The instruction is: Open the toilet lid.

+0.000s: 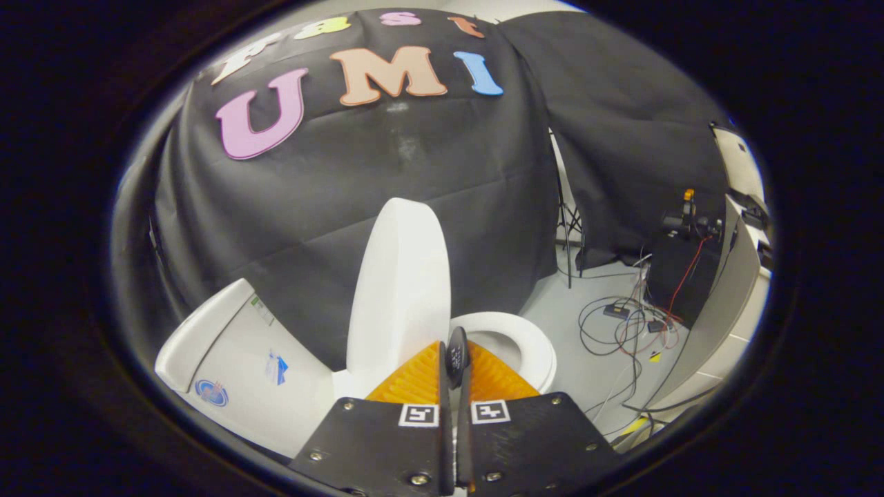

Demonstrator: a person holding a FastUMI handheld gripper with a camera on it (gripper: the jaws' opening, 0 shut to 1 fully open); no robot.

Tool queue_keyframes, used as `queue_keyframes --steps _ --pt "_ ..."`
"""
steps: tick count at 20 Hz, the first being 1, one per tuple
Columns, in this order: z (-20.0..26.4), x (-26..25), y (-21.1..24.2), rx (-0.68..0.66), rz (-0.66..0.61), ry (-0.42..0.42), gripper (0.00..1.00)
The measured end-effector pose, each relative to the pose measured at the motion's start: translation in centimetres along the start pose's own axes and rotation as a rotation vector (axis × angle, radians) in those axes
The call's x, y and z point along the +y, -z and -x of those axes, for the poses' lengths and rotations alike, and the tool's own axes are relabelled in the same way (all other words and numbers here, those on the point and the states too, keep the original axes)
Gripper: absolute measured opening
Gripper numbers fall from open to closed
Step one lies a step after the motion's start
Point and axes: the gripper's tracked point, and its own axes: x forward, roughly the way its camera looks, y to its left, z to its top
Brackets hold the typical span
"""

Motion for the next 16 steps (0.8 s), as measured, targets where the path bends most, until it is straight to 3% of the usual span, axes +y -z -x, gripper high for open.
queue_keyframes --steps 16 --pt "4.3 7.5 -1.2 -0.083 0.136 -0.024 0.03"
